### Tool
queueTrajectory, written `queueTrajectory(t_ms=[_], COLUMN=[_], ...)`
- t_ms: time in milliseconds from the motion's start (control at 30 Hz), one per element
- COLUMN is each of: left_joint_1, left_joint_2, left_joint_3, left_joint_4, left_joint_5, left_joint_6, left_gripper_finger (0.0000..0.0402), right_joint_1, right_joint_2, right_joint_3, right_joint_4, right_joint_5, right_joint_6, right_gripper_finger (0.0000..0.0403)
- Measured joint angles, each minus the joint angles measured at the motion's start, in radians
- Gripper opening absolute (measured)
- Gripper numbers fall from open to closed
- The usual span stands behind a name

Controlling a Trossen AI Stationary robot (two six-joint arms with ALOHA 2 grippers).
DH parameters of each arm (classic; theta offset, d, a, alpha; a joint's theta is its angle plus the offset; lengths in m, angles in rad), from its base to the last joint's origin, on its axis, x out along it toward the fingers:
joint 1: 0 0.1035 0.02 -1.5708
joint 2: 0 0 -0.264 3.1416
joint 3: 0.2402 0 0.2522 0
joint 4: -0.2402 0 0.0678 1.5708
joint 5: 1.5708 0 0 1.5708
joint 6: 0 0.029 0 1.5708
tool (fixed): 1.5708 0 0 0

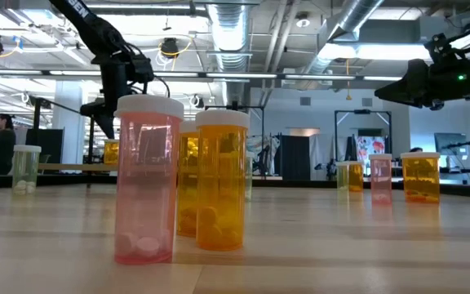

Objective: Pick and place medicine bottles onto shelf by color
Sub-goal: Put the left yellow pill bottle on the shelf

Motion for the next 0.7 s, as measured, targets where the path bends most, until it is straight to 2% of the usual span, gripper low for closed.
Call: queueTrajectory(t_ms=[300,433,567,700], left_joint_1=[-0.047,-0.089,-0.156,-0.259], left_joint_2=[-0.091,-0.146,-0.192,-0.221], left_joint_3=[0.001,0.001,0.001,0.001], left_joint_4=[0.026,0.067,0.087,0.092], left_joint_5=[0.002,0.043,0.096,0.089], left_joint_6=[0.074,0.083,0.092,0.069], left_gripper_finger=[0.0263,0.0263,0.0263,0.0263], right_joint_1=[0.000,0.000,0.000,0.000], right_joint_2=[0.000,0.000,0.000,0.000], right_joint_3=[0.000,0.000,0.000,0.000], right_joint_4=[0.000,0.000,0.000,0.000], right_joint_5=[0.000,0.000,0.000,0.000], right_joint_6=[0.000,0.000,0.000,0.000], right_gripper_finger=[0.0138,0.0139,0.0137,0.0138])
